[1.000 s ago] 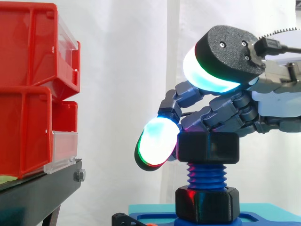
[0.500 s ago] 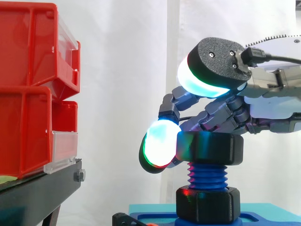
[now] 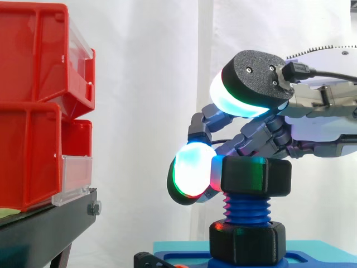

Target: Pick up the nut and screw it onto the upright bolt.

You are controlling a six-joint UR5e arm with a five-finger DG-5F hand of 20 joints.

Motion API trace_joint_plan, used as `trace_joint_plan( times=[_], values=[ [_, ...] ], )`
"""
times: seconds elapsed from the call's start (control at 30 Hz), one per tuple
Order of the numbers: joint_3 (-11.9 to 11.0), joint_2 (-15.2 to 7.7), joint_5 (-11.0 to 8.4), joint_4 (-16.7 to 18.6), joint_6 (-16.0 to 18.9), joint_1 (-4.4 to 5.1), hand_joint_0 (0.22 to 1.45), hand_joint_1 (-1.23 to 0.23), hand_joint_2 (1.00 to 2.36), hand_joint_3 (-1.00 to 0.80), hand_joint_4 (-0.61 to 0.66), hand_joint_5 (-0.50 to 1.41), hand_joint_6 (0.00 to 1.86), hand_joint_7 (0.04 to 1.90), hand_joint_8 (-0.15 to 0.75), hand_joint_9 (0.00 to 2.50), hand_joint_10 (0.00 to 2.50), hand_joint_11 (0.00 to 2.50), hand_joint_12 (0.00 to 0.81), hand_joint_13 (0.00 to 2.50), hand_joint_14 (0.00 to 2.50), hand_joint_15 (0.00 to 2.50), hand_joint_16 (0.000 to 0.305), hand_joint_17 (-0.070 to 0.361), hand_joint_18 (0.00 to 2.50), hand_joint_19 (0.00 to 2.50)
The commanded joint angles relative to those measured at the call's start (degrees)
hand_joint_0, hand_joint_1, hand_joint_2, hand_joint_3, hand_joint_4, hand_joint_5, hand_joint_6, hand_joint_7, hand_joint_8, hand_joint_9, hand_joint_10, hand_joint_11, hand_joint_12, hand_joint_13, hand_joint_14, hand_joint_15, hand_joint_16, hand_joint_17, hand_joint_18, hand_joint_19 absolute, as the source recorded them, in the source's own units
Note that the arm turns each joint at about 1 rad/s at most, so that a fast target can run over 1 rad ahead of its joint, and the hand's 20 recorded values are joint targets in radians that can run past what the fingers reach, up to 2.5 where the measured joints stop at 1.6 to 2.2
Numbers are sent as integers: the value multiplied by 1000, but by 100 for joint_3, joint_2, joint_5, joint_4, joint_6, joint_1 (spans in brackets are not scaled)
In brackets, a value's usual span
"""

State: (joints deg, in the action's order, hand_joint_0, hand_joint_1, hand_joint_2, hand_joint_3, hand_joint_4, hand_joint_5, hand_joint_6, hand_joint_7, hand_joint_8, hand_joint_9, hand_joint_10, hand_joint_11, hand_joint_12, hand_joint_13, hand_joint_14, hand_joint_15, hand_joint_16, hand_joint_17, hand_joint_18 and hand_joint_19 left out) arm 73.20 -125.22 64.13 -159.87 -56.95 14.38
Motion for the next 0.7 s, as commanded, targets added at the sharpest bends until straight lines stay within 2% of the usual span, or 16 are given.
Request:
trace_joint_plan(
  times=[0.0,0.4,0.67],
  values=[
    [1,-3,74,9,-9,-32,489,-268,1000,-500,250,40,502,1351,260,954,0,0,193,593,0,0,20,45,370,0],
    [1,-3,320,0,8,-181,503,-292,1000,-500,178,80,500,1441,240,1274,0,0,172,795,0,0,17,38,490,0],
    [1,67,381,-9,-9,-225,512,-310,1000,-500,144,89,531,1392,216,1558,0,30,145,970,0,0,14,32,632,0]
  ],
)
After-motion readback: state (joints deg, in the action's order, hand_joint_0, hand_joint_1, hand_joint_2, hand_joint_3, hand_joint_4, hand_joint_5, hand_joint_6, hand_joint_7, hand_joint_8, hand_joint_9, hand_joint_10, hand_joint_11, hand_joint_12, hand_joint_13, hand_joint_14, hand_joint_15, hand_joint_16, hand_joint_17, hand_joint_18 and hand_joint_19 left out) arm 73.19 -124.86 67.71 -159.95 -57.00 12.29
